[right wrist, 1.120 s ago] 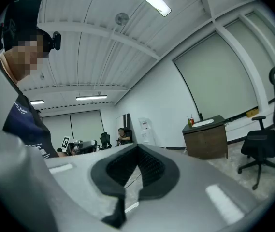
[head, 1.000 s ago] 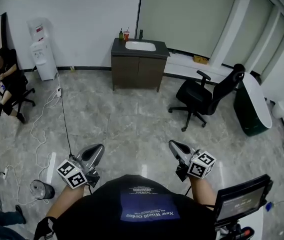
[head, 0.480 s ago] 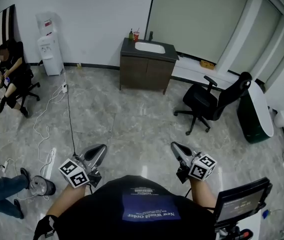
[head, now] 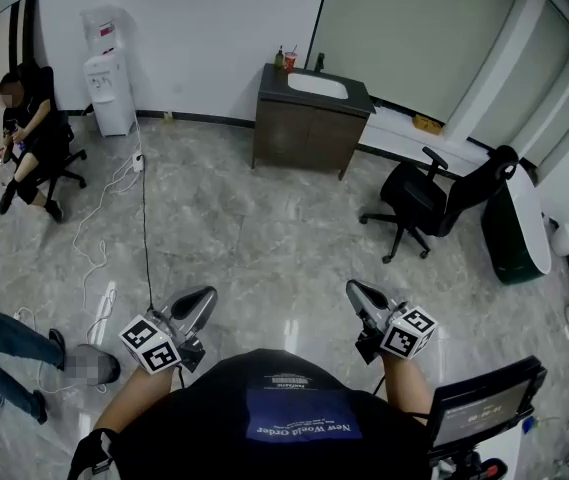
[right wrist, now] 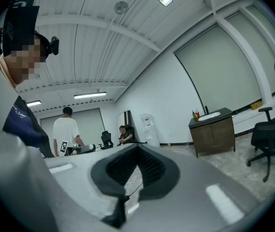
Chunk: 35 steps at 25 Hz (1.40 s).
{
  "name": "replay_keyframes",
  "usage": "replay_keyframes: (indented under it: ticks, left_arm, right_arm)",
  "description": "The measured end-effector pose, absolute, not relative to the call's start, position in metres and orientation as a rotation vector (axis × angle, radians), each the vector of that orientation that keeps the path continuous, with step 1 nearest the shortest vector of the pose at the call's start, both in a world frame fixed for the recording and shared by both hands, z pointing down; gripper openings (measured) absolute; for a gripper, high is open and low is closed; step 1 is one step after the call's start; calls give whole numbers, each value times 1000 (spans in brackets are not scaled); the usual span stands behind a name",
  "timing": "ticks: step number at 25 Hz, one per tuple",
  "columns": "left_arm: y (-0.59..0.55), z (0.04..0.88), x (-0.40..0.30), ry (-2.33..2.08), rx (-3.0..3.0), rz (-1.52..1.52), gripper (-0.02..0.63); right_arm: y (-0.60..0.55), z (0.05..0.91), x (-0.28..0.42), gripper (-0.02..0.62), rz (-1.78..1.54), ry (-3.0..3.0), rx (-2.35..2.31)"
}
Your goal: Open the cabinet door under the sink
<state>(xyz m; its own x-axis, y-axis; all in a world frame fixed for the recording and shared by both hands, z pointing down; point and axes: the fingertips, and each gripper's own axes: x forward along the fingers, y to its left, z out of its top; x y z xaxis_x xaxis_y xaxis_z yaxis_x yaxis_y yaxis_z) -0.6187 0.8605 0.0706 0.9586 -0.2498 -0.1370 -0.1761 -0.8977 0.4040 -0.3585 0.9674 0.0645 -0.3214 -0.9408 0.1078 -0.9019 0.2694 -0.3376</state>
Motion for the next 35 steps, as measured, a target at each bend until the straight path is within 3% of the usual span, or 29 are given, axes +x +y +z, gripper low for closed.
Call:
replay_keyframes:
  ticks: [7,15,35]
  left_arm:
    - [841,87,-621,-260,2706,-246,3]
    - [829,90,-574,-267,2696,-197,3]
    - [787,61,-355,-347,2765,-215,3]
  right_arm:
    - [954,76,-364,0,-566,2379,-1803]
    - [937,94,-322,0,-600,2369,-1773]
    - [864,91,-120,0,-490,2573,-1619]
